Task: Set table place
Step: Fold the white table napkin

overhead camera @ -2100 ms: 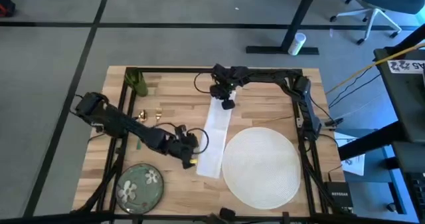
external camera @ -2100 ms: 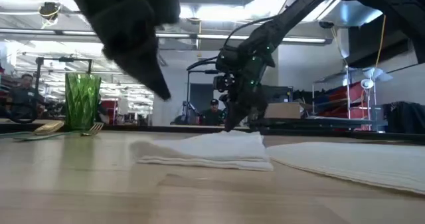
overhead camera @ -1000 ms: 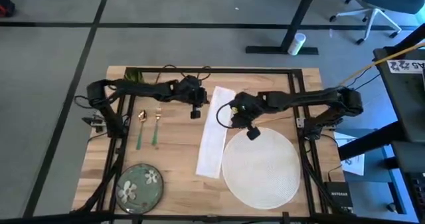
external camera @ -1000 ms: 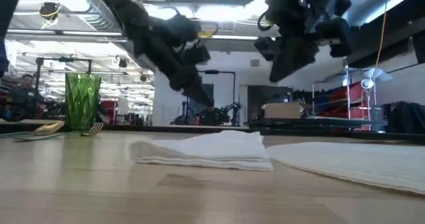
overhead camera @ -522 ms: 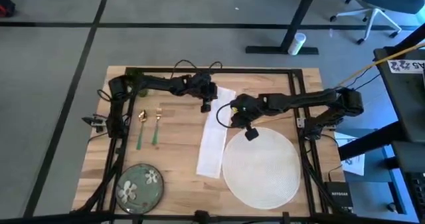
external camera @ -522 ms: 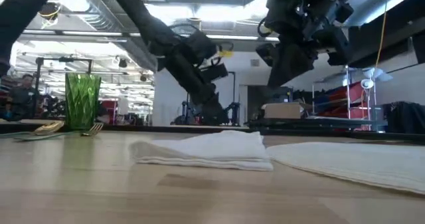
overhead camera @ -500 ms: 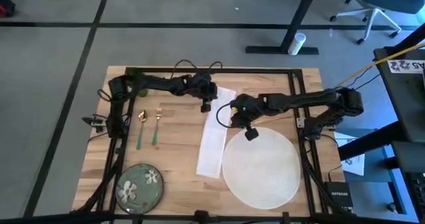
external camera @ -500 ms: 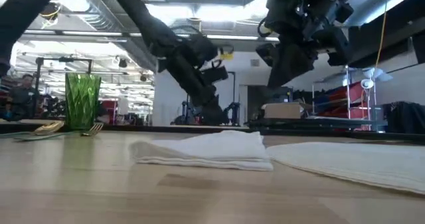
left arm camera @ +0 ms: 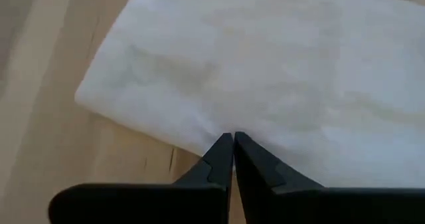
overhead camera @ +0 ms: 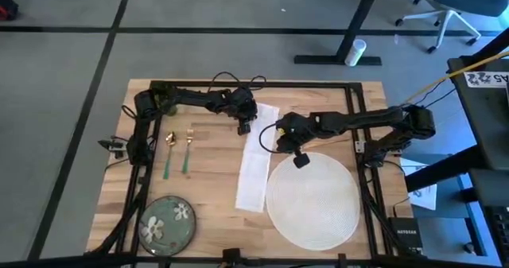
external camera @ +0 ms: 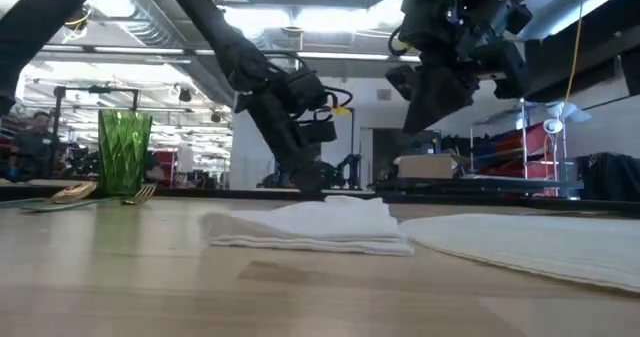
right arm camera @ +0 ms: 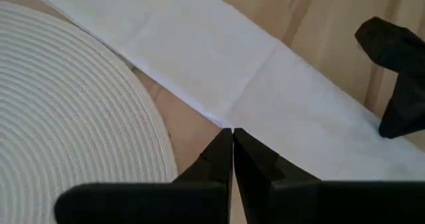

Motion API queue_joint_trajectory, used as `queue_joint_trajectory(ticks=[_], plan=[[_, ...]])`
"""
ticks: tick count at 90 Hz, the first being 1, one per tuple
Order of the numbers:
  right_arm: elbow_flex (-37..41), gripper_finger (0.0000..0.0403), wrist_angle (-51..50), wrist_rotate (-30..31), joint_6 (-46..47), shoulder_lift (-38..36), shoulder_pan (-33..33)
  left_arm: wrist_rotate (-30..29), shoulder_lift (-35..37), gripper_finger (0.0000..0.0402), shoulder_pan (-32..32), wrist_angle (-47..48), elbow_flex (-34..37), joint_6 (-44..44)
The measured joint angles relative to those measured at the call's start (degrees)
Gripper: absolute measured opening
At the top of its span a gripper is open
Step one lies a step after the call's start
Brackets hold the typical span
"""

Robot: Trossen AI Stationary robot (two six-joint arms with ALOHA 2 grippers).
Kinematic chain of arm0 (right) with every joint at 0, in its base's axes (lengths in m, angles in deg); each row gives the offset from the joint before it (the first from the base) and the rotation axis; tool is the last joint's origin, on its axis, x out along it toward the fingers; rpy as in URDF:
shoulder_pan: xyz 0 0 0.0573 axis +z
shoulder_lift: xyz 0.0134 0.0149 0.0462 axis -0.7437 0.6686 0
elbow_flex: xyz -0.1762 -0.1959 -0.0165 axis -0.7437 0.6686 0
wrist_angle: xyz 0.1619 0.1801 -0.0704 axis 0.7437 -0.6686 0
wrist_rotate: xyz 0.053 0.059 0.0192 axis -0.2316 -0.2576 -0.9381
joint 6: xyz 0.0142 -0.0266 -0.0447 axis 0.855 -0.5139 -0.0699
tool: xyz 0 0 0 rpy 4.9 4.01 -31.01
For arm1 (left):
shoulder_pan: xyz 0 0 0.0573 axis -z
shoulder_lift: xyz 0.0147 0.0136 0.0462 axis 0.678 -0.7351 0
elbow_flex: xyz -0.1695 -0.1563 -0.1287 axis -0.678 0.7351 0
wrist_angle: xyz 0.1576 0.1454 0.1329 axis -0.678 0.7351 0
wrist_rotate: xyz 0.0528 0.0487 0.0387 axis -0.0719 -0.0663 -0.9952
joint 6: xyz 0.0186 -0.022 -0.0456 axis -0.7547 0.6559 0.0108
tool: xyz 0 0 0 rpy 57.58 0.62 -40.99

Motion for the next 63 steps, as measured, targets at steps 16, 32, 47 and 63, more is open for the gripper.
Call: queue_joint_trajectory(ticks=[16, 32, 47, 63], plan=[[0.0, 0.0, -0.89, 0.01, -0.03, 0.0, 0.0, -3.22, 0.19, 0.0, 0.04, 3.04, -0.09, 1.0], [0.0, 0.0, -1.08, 0.0, -0.42, 0.0, 0.0, -6.09, 2.41, 0.0, -0.01, 4.96, 1.52, 2.65], [0.0, 0.0, -1.13, 0.0, -0.63, 0.0, 0.0, -7.47, 6.16, 0.0, -0.15, 6.47, 4.4, 4.05], [0.0, 0.0, -1.97, 0.02, -1.81, 0.0, 0.0, -9.04, 9.62, 0.0, 0.54, 6.72, 8.38, 5.52]])
